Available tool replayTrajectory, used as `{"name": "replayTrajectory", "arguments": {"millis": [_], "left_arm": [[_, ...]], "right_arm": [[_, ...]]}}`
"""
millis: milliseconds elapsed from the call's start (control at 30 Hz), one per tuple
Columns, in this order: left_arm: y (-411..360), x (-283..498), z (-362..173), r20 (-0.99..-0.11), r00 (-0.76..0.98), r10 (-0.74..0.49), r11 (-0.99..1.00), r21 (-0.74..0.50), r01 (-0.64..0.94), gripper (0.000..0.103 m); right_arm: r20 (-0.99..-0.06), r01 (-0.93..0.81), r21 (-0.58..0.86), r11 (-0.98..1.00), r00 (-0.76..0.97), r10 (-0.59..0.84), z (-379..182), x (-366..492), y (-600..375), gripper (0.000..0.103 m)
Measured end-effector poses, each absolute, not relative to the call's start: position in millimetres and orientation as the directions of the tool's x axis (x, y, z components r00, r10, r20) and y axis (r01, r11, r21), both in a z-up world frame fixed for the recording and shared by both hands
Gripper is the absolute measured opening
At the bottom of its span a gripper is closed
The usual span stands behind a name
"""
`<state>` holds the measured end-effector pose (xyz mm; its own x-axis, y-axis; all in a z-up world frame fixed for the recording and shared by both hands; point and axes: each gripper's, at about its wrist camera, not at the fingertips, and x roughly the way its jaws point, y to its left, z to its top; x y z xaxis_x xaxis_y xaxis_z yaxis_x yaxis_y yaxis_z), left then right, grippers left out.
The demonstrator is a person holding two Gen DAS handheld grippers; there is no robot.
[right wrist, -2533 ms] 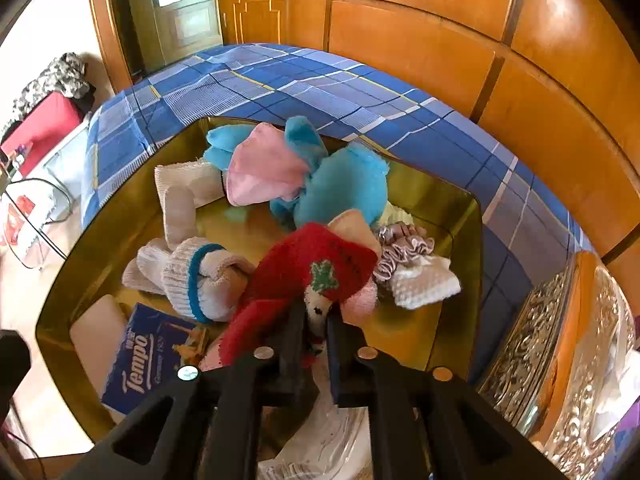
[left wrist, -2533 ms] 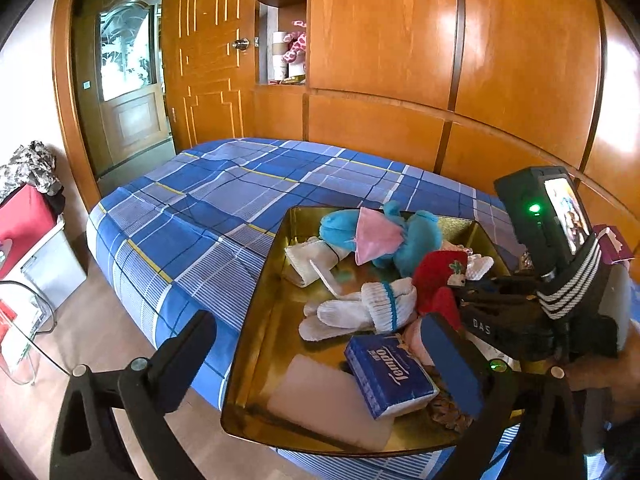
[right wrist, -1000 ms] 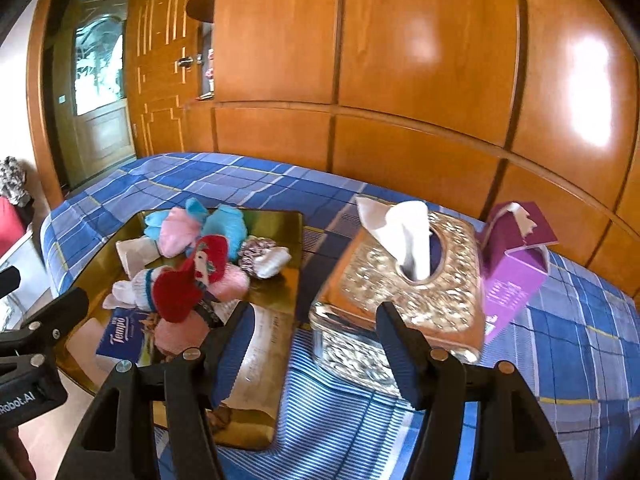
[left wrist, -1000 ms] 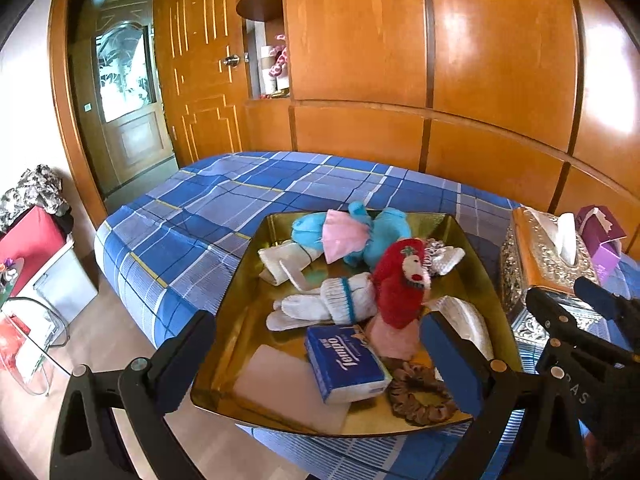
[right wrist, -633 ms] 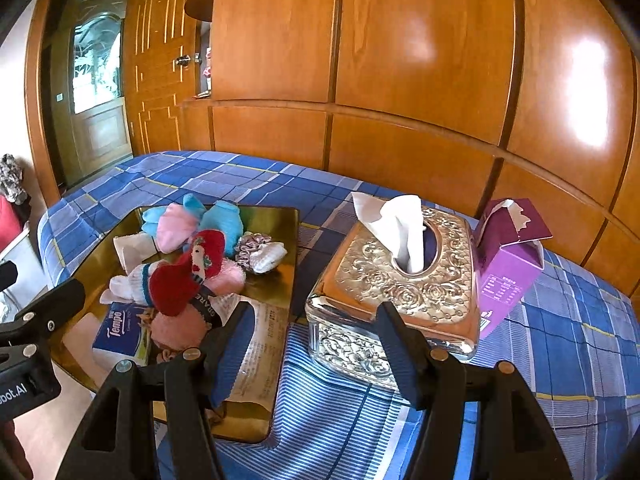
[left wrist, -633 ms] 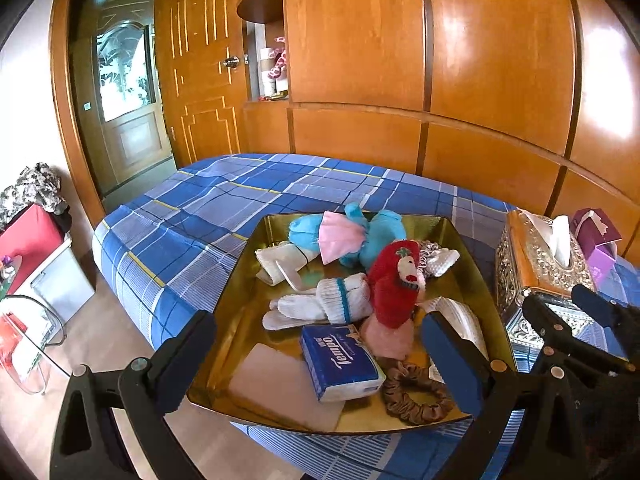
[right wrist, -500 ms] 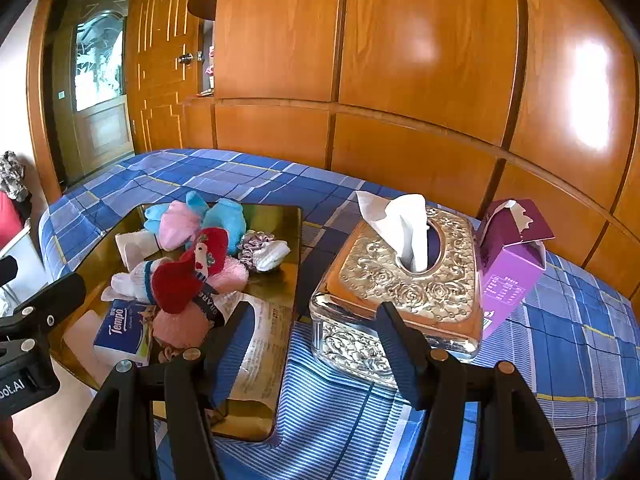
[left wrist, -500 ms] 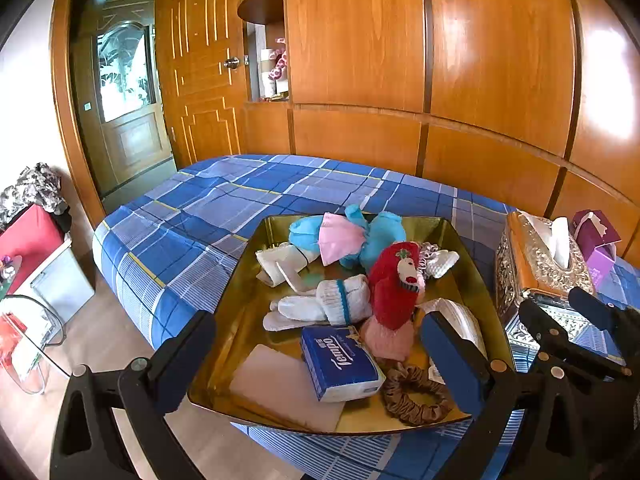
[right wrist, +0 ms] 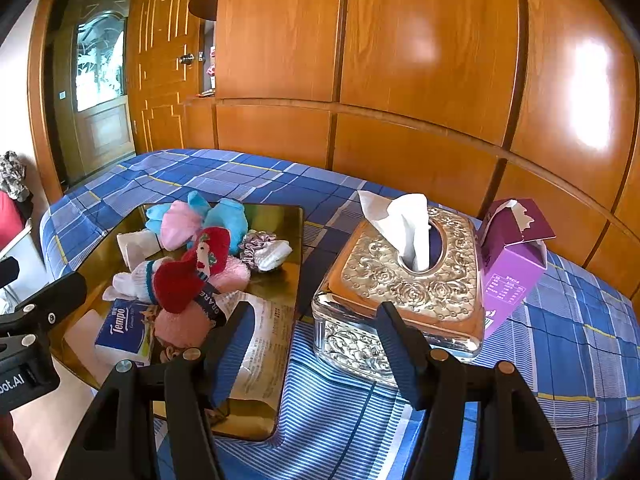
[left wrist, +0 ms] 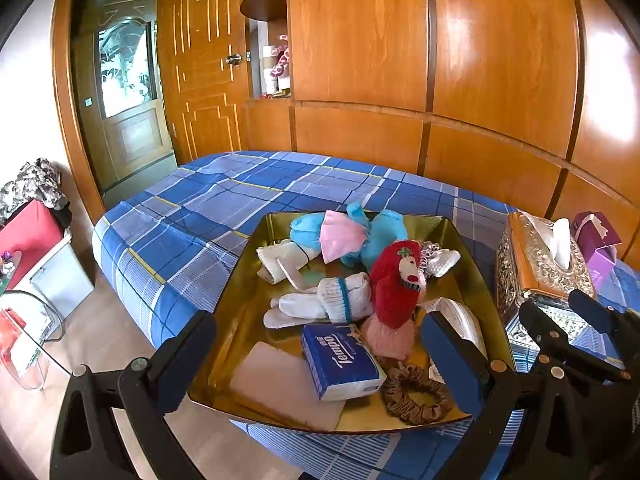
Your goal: Organize soft objects
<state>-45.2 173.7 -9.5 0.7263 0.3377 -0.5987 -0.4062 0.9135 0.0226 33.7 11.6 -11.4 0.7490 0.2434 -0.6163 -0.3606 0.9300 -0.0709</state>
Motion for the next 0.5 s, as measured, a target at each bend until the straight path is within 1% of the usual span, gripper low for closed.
{"name": "replayTrajectory", "arguments": {"millis": [500], "left_arm": [[174.9,-45.2,-9.7,-0.600,0.725,0.338,0.912,0.020,-0.410,0.103]], "right_arm": [[-0.618,-0.361,-0.073,0.930,0.748,0.242,-11.5,34.3,12.6,0.064]]}}
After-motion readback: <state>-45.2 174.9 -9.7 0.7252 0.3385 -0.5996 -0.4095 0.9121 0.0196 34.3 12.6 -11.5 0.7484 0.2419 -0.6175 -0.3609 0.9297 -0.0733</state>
